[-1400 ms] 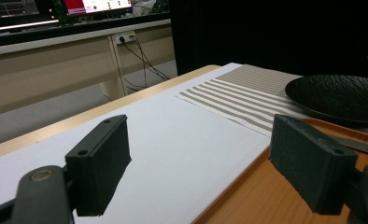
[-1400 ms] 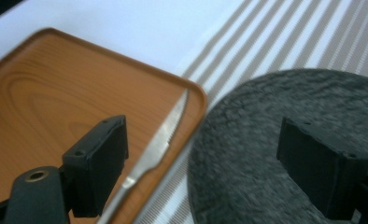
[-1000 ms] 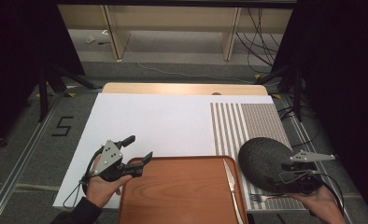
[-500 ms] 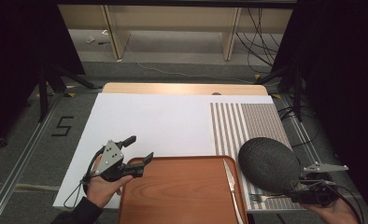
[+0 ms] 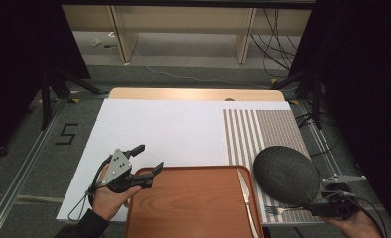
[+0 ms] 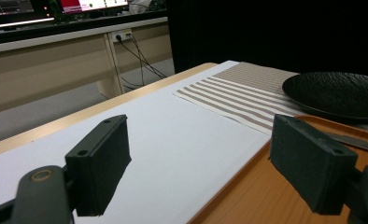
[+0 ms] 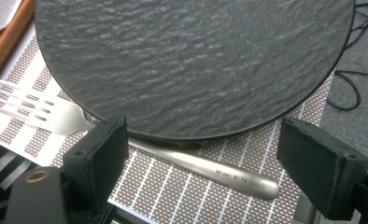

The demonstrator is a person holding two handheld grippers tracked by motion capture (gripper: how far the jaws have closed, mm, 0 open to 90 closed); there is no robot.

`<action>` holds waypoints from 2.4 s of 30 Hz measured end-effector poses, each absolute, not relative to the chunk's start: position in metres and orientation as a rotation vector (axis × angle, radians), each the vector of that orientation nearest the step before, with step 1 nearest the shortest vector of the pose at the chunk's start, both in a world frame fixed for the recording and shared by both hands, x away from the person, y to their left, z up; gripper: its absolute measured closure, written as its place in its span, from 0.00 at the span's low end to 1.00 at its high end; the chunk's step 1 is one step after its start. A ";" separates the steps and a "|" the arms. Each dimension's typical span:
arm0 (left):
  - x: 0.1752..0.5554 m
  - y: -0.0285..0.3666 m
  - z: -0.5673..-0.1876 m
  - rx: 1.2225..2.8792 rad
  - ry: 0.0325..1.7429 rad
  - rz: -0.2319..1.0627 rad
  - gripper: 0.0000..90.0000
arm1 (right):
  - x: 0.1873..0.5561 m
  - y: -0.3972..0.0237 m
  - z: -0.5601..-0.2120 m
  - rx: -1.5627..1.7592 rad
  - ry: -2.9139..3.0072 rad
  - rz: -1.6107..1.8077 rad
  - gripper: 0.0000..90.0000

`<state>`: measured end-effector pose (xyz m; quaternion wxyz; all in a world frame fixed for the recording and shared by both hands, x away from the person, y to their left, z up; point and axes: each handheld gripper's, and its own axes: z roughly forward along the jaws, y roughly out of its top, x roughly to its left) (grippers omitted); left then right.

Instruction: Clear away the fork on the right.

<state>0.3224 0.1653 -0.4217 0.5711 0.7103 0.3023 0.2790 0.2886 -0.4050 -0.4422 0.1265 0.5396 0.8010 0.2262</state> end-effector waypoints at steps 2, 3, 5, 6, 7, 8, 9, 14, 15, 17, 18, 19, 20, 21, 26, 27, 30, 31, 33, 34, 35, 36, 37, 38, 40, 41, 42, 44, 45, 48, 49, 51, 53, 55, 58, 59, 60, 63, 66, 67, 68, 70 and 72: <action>0.322 0.165 -0.422 1.665 0.710 0.654 0.22 | 0.289 -0.405 -0.445 1.576 2.352 0.644 0.19; 0.322 0.165 -0.422 1.665 0.710 0.654 0.22 | 0.289 -0.405 -0.445 1.576 2.352 0.644 0.19; 0.322 0.165 -0.422 1.666 0.709 0.654 0.22 | 0.290 -0.404 -0.447 1.573 2.371 0.633 0.19; 0.322 0.165 -0.422 1.666 0.709 0.654 0.22 | 0.290 -0.404 -0.448 1.578 2.371 0.627 0.19; 0.322 0.165 -0.422 1.665 0.710 0.653 0.22 | 0.290 -0.404 -0.449 1.582 2.375 0.619 0.19; 0.322 0.165 -0.422 1.666 0.710 0.652 0.22 | 0.291 -0.404 -0.450 1.584 2.378 0.610 0.19; 0.322 0.165 -0.422 1.666 0.710 0.652 0.22 | 0.291 -0.404 -0.450 1.584 2.378 0.610 0.19; 0.323 0.165 -0.422 1.670 0.710 0.650 0.22 | 0.294 -0.404 -0.454 1.581 2.400 0.635 0.17; 0.323 0.165 -0.422 1.671 0.710 0.651 0.22 | 0.294 -0.405 -0.454 1.581 2.403 0.640 0.17; 0.323 0.165 -0.422 1.673 0.709 0.652 0.22 | 0.294 -0.405 -0.455 1.580 2.413 0.646 0.18; 0.323 0.165 -0.422 1.673 0.709 0.652 0.22 | 0.294 -0.405 -0.456 1.577 2.426 0.649 0.18; 0.323 0.165 -0.422 1.673 0.709 0.652 0.22 | 0.294 -0.404 -0.457 1.574 2.437 0.645 0.18; 0.323 0.165 -0.422 1.673 0.708 0.654 0.22 | 0.294 -0.404 -0.458 1.565 2.451 0.630 0.18; 0.323 0.165 -0.422 1.673 0.708 0.654 0.22 | 0.294 -0.403 -0.459 1.564 2.462 0.614 0.18; 0.323 0.165 -0.422 1.672 0.708 0.654 0.22 | 0.294 -0.402 -0.459 1.555 2.481 0.601 0.18; 0.323 0.165 -0.422 1.669 0.708 0.653 0.22 | 0.294 -0.400 -0.459 1.545 2.486 0.589 0.18; 0.323 0.165 -0.422 1.670 0.710 0.651 0.22 | 0.295 -0.399 -0.460 1.528 2.488 0.591 0.18; 0.323 0.164 -0.422 1.670 0.710 0.651 0.22 | 0.295 -0.399 -0.460 1.523 2.491 0.590 0.18; 0.323 0.165 -0.422 1.675 0.707 0.652 0.22 | 0.295 -0.398 -0.460 1.522 2.494 0.582 0.18; 0.323 0.165 -0.422 1.675 0.707 0.652 0.22 | 0.295 -0.398 -0.460 1.522 2.494 0.582 0.18; 0.323 0.165 -0.422 1.674 0.708 0.654 0.22 | 0.295 -0.397 -0.459 1.522 2.500 0.571 0.19; 0.323 0.165 -0.422 1.674 0.708 0.654 0.22 | 0.295 -0.397 -0.459 1.522 2.500 0.571 0.19; 0.323 0.165 -0.422 1.674 0.708 0.654 0.22 | 0.294 -0.397 -0.459 1.514 2.517 0.552 0.20; 0.323 0.165 -0.422 1.674 0.708 0.654 0.22 | 0.293 -0.396 -0.458 1.507 2.525 0.534 0.21; 0.323 0.165 -0.422 1.674 0.708 0.654 0.22 | 0.292 -0.395 -0.457 1.502 2.533 0.514 0.21; 0.323 0.165 -0.422 1.675 0.708 0.654 0.22 | 0.292 -0.394 -0.457 1.493 2.546 0.497 0.22; 0.323 0.165 -0.422 1.674 0.708 0.654 0.22 | 0.291 -0.393 -0.456 1.491 2.555 0.482 0.22; 0.323 0.165 -0.422 1.674 0.708 0.654 0.22 | 0.290 -0.390 -0.455 1.479 2.569 0.459 0.26; 0.323 0.165 -0.422 1.674 0.708 0.654 0.22 | 0.289 -0.389 -0.454 1.466 2.585 0.445 0.28; 0.323 0.165 -0.422 1.676 0.707 0.653 0.22 | 0.287 -0.381 -0.453 1.396 2.624 0.392 0.39; 0.323 0.165 -0.422 1.676 0.707 0.653 0.22 | 0.287 -0.381 -0.453 1.396 2.624 0.392 0.39; 0.323 0.165 -0.423 1.677 0.708 0.652 0.22 | 0.286 -0.378 -0.451 1.370 2.635 0.368 0.46; 0.323 0.165 -0.423 1.678 0.711 0.652 0.22 | 0.287 -0.375 -0.450 1.325 2.656 0.340 0.56; 0.323 0.165 -0.423 1.679 0.710 0.652 0.22 | 0.287 -0.373 -0.449 1.305 2.667 0.327 0.59; 0.323 0.165 -0.423 1.680 0.710 0.651 0.22 | 0.287 -0.367 -0.448 1.253 2.706 0.293 0.67; 0.323 0.165 -0.423 1.680 0.710 0.651 0.22 | 0.288 -0.366 -0.448 1.249 2.714 0.283 0.68; 0.323 0.165 -0.423 1.680 0.710 0.651 0.22 | 0.288 -0.366 -0.448 1.249 2.714 0.283 0.68; 0.323 0.164 -0.424 1.681 0.710 0.652 0.22 | 0.290 -0.360 -0.447 1.179 2.758 0.226 0.73; 0.324 0.164 -0.424 1.683 0.711 0.651 0.22 | 0.291 -0.355 -0.446 1.122 2.791 0.183 0.77; 0.324 0.164 -0.424 1.683 0.711 0.651 0.22 | 0.292 -0.354 -0.446 1.104 2.801 0.170 0.78; 0.324 0.164 -0.424 1.683 0.711 0.651 0.22 | 0.292 -0.354 -0.446 1.104 2.801 0.170 0.78; 0.324 0.164 -0.424 1.684 0.713 0.650 0.22 | 0.293 -0.351 -0.446 1.040 2.839 0.149 0.85; 0.324 0.164 -0.424 1.684 0.714 0.650 0.22 | 0.293 -0.350 -0.446 1.016 2.853 0.146 0.88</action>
